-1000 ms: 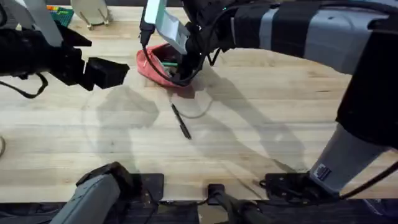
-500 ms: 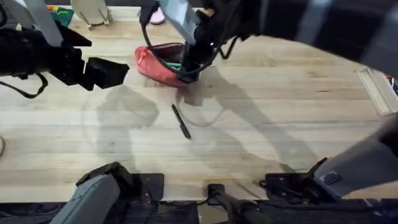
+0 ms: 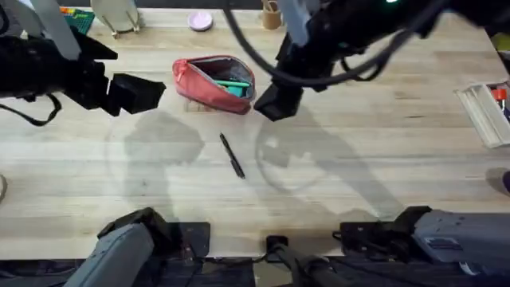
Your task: Unzip the bag, pick up the pens from the table one at a time and place them inside, then zip the bag closed.
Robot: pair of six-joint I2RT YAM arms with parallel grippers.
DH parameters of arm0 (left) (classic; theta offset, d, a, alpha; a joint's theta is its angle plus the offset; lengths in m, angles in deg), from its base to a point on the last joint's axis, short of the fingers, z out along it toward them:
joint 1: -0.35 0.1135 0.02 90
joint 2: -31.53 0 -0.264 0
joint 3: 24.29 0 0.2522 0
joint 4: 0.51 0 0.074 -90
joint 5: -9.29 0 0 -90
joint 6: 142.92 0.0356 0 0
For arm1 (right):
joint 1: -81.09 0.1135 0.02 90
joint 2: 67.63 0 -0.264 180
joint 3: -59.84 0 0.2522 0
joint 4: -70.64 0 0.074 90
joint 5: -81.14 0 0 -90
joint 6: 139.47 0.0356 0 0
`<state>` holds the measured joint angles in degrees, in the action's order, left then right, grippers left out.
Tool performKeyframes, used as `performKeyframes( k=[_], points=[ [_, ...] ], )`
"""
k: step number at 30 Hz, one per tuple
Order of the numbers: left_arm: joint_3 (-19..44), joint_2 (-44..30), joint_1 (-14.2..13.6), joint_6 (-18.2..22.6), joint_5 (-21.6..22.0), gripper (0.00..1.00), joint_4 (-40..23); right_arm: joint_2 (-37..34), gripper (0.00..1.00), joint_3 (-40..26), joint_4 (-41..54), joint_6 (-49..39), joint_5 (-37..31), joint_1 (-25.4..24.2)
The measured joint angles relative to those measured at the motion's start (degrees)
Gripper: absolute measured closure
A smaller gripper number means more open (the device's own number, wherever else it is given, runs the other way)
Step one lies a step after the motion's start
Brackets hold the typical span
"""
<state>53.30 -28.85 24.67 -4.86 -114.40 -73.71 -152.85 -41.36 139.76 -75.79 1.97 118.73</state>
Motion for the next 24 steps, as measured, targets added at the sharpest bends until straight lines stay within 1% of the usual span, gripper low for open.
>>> performKeyframes(
  k=[5,8,11,18,24],
  points=[
    [0.0,0.0,0.0,0.0,0.0,0.007,0.0,3.3,0.006,0.0,1.7,6.4,0.3,0.1],
    [0.0,0.0,0.0,0.0,0.0,0.007,0.0,3.7,0.006,0.0,3.0,11.1,0.4,0.7],
    [0.0,0.0,0.0,0.0,0.0,0.007,0.0,3.7,0.005,0.0,3.4,16.9,0.6,2.3],
    [0.0,0.0,0.0,0.0,0.0,0.007,0.0,3.7,0.005,0.0,2.5,31.3,-0.4,9.4],
    [0.0,0.0,0.0,0.0,0.0,0.007,0.0,3.7,0.005,0.7,2.1,41.2,-9.6,17.5]
  ],
)
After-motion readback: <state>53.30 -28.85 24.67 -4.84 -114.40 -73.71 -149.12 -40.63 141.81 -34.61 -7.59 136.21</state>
